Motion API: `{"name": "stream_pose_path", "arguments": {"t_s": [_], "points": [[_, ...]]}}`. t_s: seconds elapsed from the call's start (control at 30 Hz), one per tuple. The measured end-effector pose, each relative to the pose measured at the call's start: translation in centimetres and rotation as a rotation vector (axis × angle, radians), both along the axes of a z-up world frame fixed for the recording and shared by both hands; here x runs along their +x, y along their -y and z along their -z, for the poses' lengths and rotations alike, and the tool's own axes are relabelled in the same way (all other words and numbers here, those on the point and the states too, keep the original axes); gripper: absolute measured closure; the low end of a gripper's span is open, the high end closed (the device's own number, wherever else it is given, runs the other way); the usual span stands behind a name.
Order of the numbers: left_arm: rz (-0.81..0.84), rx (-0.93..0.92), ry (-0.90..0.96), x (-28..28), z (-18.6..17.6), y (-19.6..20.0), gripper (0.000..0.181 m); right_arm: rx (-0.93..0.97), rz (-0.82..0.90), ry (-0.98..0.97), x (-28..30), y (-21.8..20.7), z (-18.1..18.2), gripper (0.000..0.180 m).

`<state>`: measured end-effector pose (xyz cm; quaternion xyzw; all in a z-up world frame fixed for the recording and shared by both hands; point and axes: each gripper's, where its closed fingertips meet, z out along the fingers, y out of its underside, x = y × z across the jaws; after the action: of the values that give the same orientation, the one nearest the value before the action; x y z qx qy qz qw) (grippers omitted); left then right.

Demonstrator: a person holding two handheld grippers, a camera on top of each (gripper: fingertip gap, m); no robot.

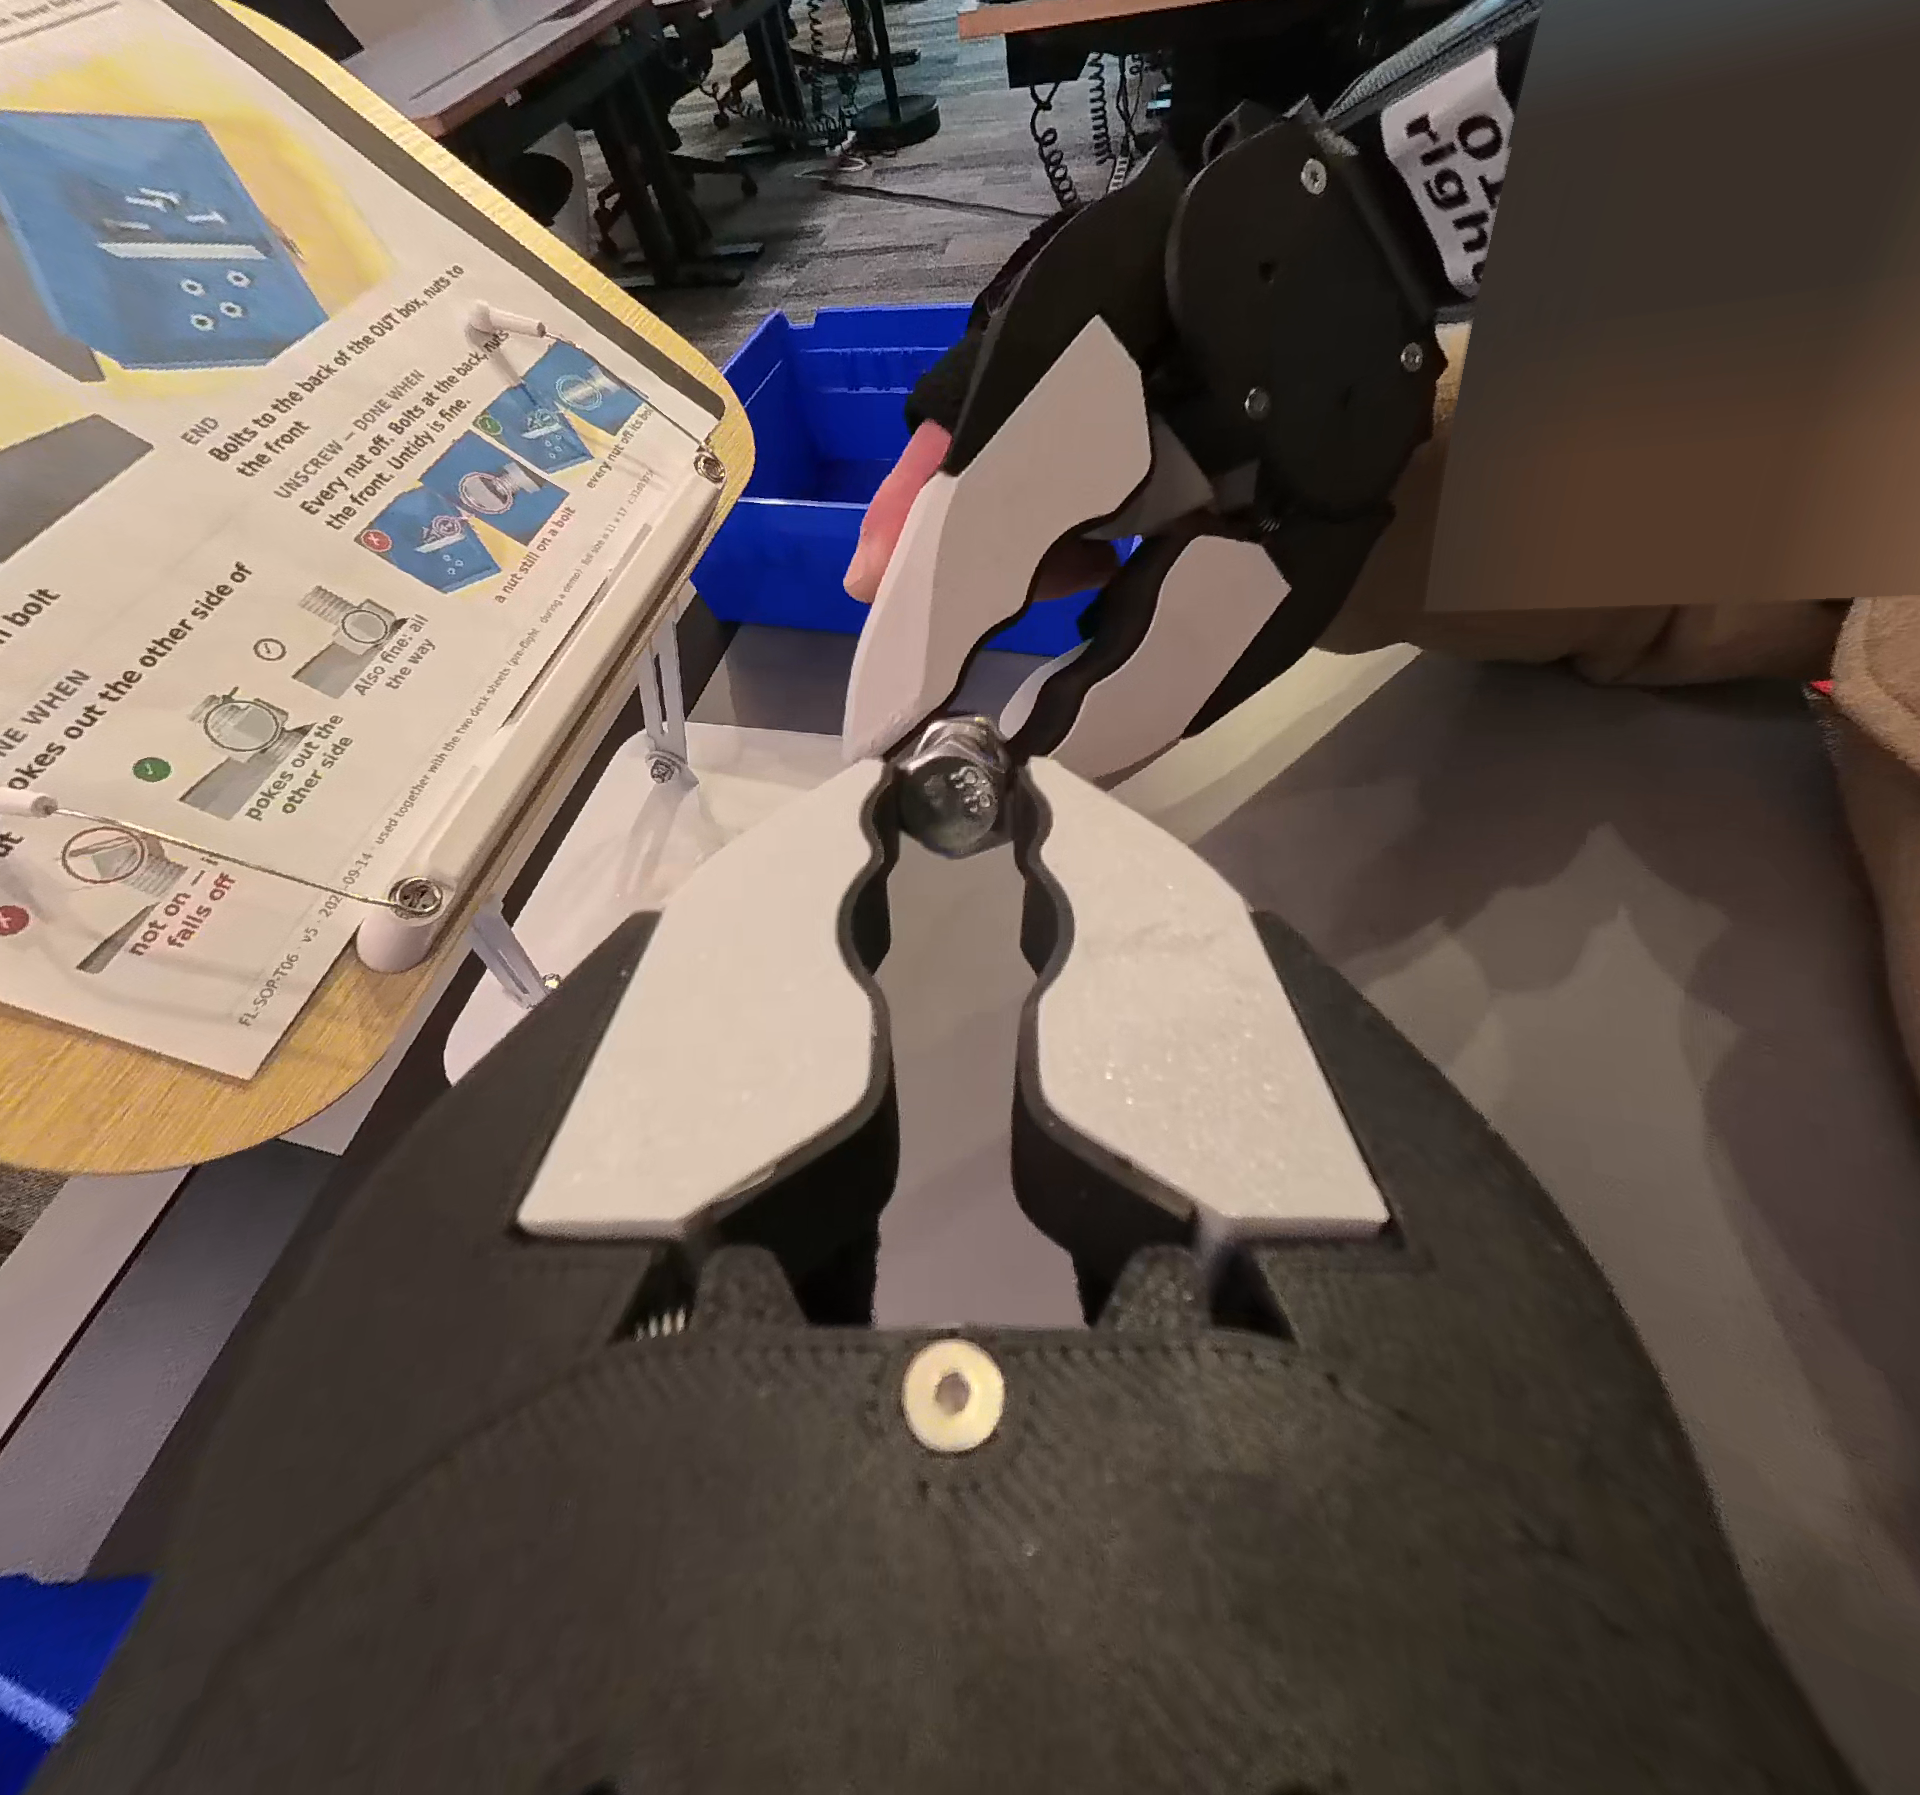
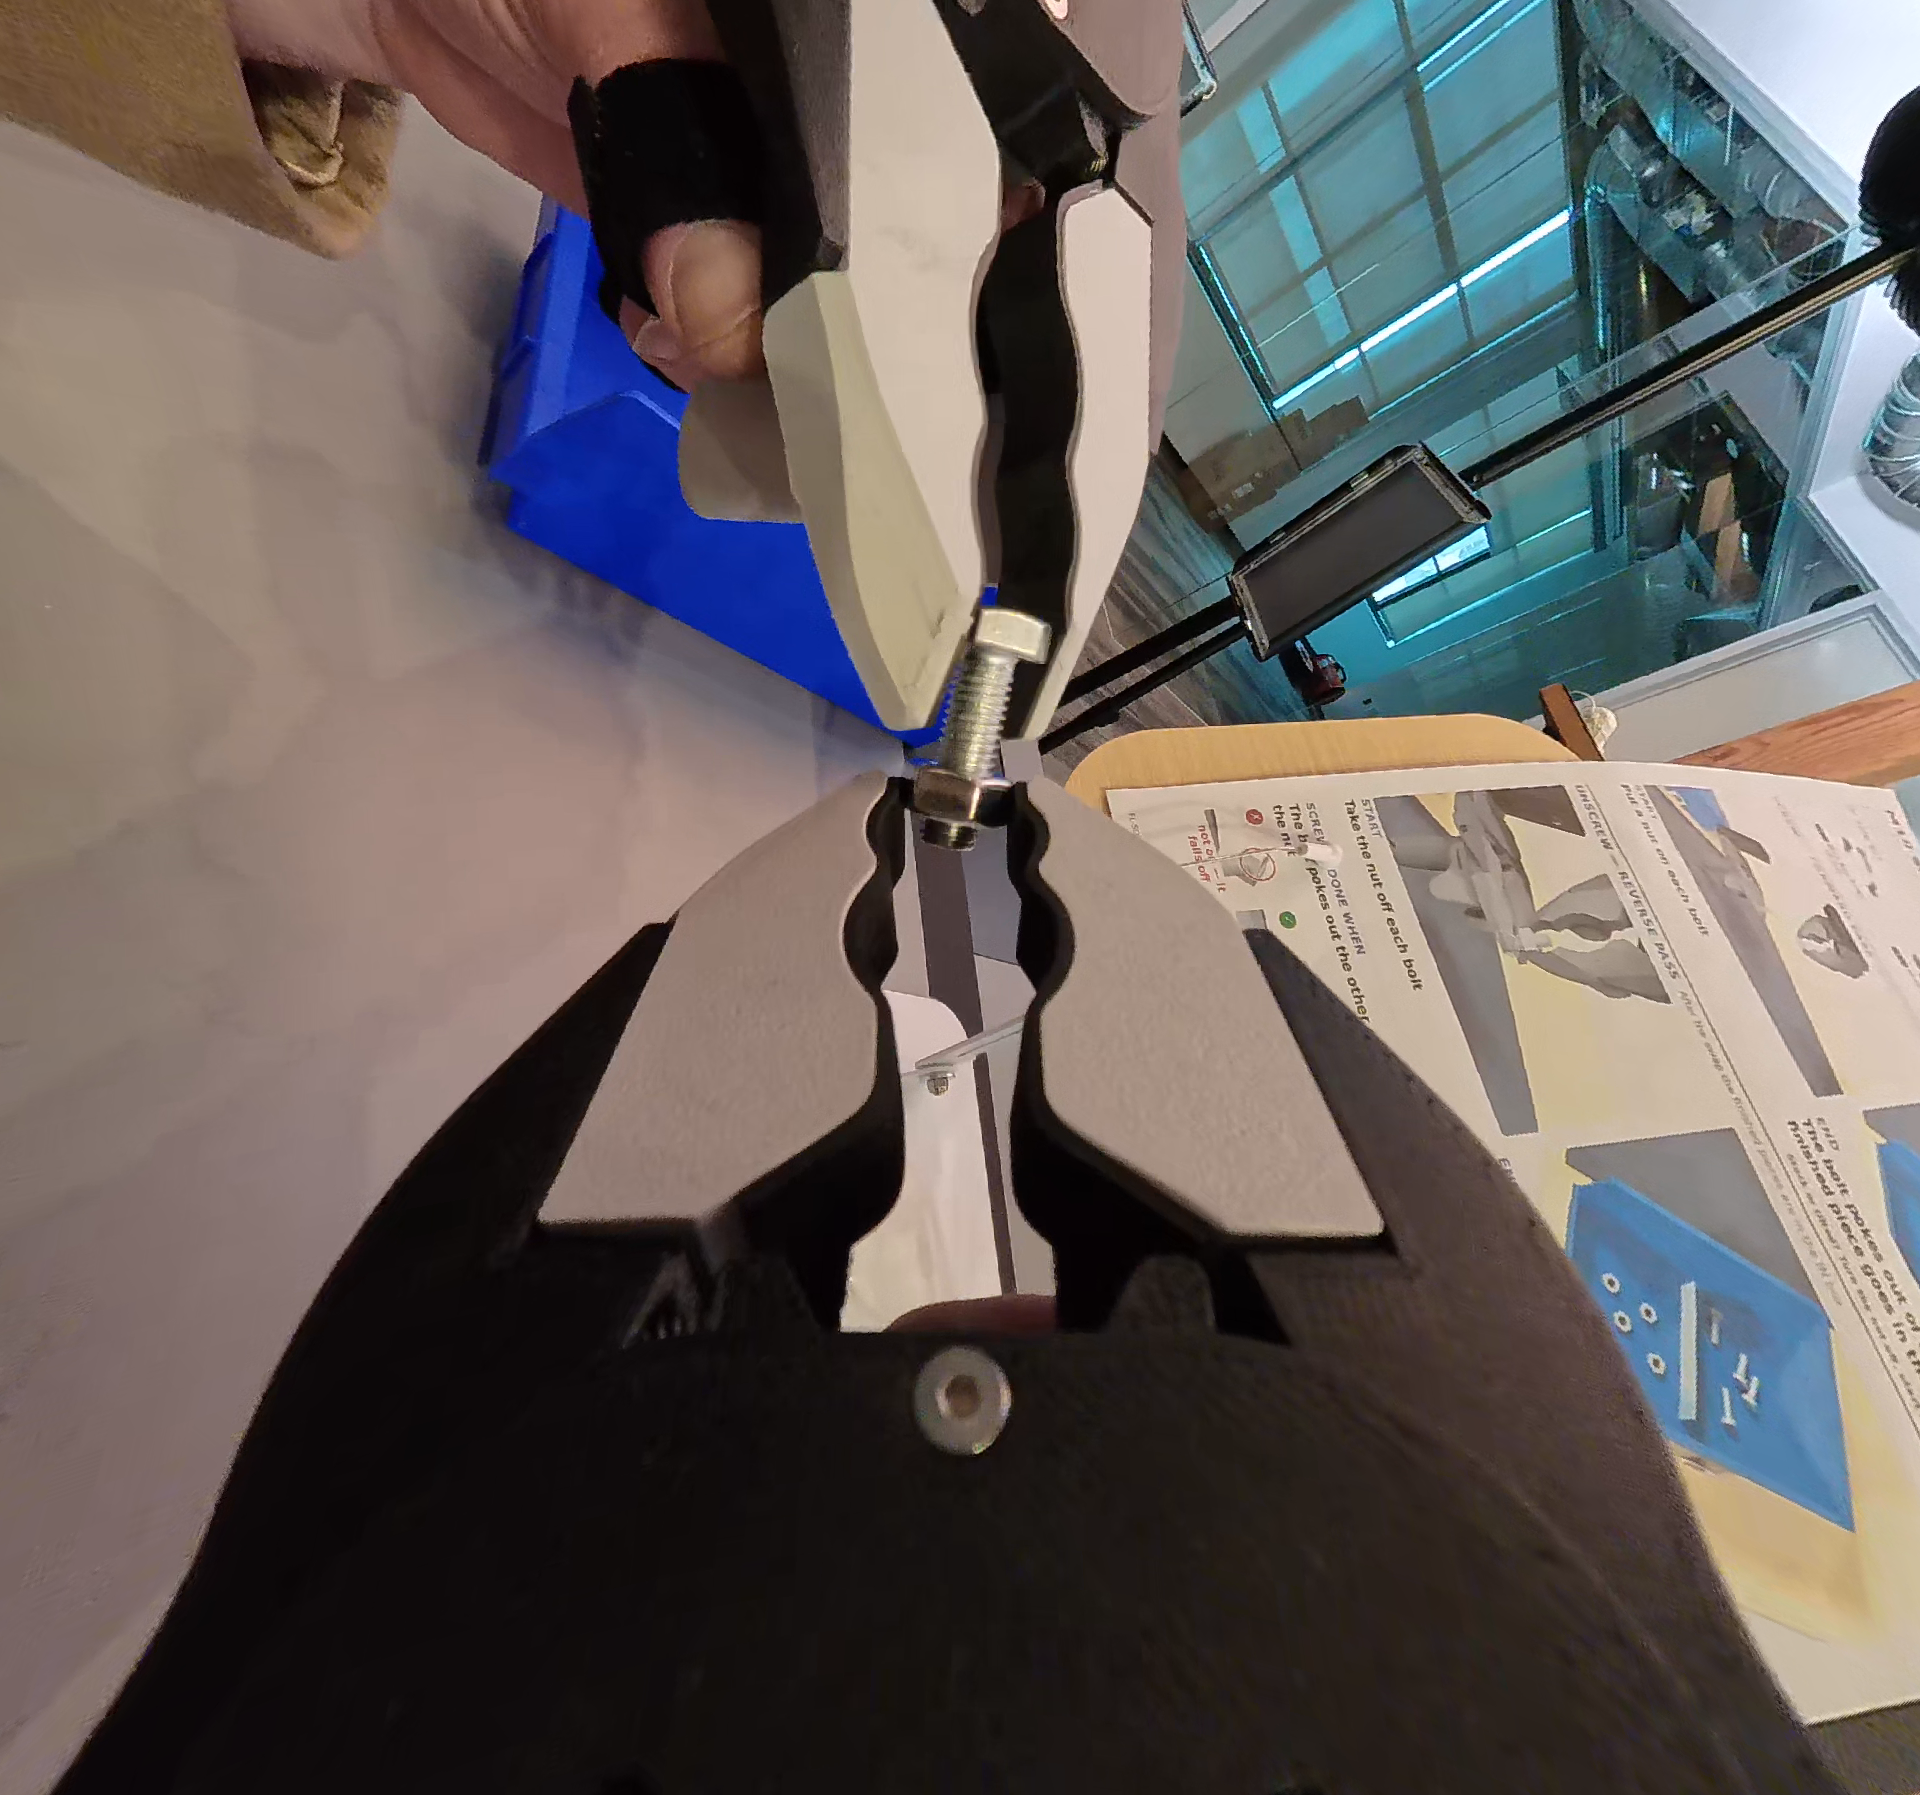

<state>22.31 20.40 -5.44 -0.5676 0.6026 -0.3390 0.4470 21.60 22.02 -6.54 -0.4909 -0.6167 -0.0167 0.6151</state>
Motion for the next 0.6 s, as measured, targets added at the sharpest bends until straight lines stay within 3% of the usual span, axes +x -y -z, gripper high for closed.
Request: {"name": "stream_pose_path", "arguments": {"t_s": [0.47, 0.6], "points": [[-0.010, 0.007, 0.037, 0.22, -0.02, -0.46, 0.163, -0.015, 0.022, -0.007, 0.18, -0.40, 0.11, 0.160], [-0.012, 0.010, 0.066, 0.03, -0.34, -0.73, 0.163, -0.036, 0.023, -0.052, 0.42, -0.47, -0.49, 0.150]]}}
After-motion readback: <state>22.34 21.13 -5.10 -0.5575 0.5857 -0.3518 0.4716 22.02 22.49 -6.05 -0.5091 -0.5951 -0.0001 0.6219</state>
